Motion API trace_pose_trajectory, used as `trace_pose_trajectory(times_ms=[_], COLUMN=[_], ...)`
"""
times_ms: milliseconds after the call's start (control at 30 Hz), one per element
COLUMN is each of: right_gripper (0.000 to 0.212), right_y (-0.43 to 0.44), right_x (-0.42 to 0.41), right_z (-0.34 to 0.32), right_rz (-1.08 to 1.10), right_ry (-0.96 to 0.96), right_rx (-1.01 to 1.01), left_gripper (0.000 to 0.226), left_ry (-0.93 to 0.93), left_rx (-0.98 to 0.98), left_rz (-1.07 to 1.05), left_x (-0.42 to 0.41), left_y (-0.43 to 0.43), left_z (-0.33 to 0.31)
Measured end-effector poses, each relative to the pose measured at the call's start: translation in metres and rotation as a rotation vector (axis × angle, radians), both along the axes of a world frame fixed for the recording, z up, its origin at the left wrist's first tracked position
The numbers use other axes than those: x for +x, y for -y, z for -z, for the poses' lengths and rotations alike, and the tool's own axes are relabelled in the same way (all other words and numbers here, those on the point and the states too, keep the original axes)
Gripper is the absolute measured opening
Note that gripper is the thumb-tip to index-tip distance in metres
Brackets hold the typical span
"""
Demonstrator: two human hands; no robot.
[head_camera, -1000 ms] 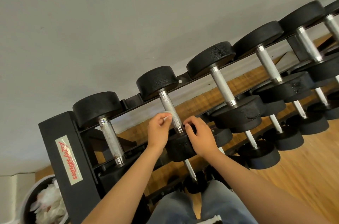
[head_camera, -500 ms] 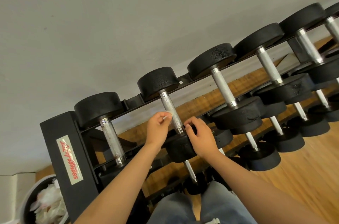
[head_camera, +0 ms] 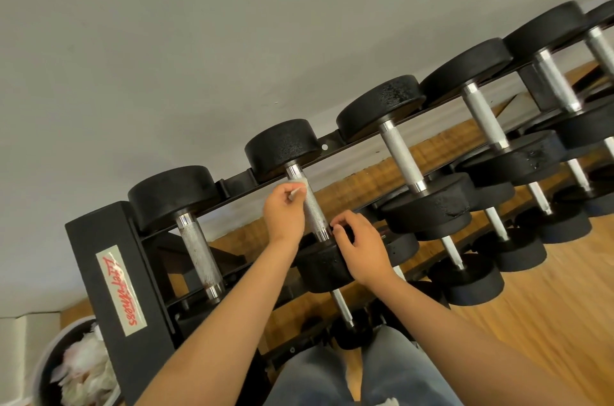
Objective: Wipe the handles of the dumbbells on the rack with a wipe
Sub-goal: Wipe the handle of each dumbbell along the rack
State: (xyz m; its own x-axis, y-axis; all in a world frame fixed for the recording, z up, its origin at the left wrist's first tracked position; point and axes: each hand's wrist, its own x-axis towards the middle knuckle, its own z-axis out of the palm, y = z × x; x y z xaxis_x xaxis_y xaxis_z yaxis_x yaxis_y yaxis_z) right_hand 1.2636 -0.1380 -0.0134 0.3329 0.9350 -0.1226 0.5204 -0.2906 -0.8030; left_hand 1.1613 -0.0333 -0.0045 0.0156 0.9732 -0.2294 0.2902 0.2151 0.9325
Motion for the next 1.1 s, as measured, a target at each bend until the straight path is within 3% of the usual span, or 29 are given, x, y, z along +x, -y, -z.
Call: trace_pose_trajectory(times_ms=[167, 700, 833, 967, 1100], right_gripper=[0.008, 0.008, 0.007, 0.007, 0.007], right_y=[0.0, -0.001, 0.0, 0.0, 0.0], right_x=[-0.001, -0.001, 0.0, 0.0, 0.001], right_z=[-0.002, 0.002, 0.003, 0.002, 0.004], right_rz=[0.008, 0.014, 0.006, 0.003, 0.005], right_ry=[-0.01, -0.016, -0.017, -0.015, -0.016], right_rx=[0.001, 0.015, 0.031, 0.035, 0.038], left_gripper=[0.005, 0.007, 0.008, 0.01, 0.009], left_ry=[0.051, 0.138, 0.073, -0.033, -0.014], left_rx=[0.012, -0.169, -0.238, -0.184, -0.204], left_rz=[-0.171, 0.04, 0.204, 0.447, 0.41], left_x=[0.012, -0.014, -0.029, -0.036, -0.035], left_y=[-0.014, 0.022, 0.042, 0.026, 0.031], left_z=[-0.008, 0.0, 0.007, -0.004, -0.002])
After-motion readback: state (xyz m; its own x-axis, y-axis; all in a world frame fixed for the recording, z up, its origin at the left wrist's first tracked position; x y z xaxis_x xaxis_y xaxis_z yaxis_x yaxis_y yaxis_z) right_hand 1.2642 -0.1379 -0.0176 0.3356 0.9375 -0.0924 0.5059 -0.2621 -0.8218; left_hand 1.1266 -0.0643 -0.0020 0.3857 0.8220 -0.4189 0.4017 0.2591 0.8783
